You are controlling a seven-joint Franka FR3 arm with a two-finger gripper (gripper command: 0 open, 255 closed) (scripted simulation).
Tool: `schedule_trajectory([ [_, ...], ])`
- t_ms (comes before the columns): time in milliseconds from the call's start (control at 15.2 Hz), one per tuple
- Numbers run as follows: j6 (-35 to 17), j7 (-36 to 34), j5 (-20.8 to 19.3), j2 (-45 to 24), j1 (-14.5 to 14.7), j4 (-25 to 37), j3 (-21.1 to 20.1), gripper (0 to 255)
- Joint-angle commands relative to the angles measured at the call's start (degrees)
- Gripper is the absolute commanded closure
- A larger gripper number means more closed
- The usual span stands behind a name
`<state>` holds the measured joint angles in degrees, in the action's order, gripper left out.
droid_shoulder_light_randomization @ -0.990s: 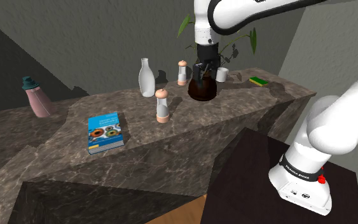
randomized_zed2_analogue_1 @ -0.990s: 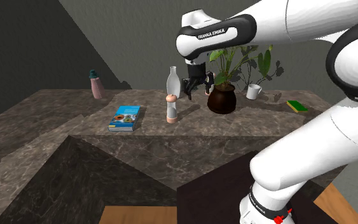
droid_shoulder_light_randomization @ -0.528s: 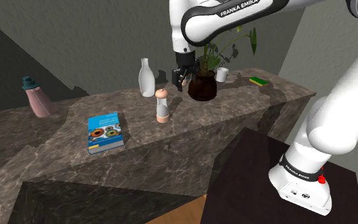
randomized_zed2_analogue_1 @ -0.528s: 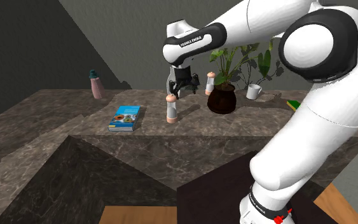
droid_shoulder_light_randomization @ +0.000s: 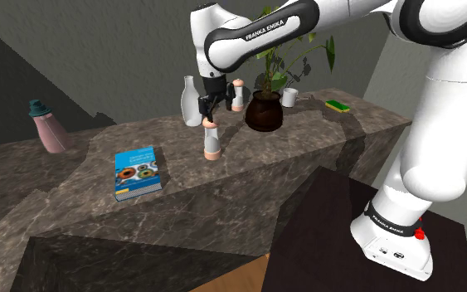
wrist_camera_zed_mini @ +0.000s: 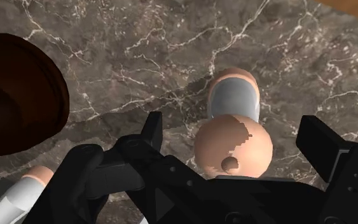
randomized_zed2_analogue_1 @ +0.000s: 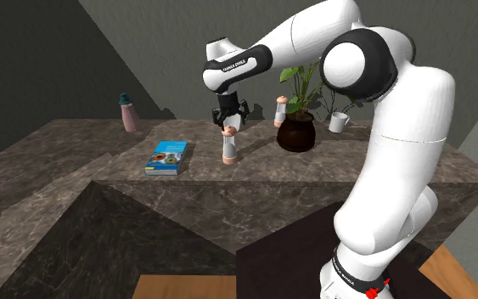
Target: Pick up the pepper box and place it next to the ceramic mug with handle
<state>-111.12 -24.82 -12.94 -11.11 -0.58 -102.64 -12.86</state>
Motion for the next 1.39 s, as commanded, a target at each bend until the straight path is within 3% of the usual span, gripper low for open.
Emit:
schedule_trajectory([
  [0, 0.7, -1.2, -1.5, -4.8, 0.8, 5.5, 0.0, 0],
  [528, -4.4, -1.9, -2.5, -7.2, 0.6, 2.8, 0.6, 0],
  [1056, -4.4, -1.9, -2.5, -7.1, 0.6, 2.8, 0.6, 0],
  [1122, -4.4, -1.9, -2.5, -7.1, 0.6, 2.8, 0.6, 255],
  [1320, -4.4, -1.9, -2.5, -7.1, 0.6, 2.8, 0.6, 255],
])
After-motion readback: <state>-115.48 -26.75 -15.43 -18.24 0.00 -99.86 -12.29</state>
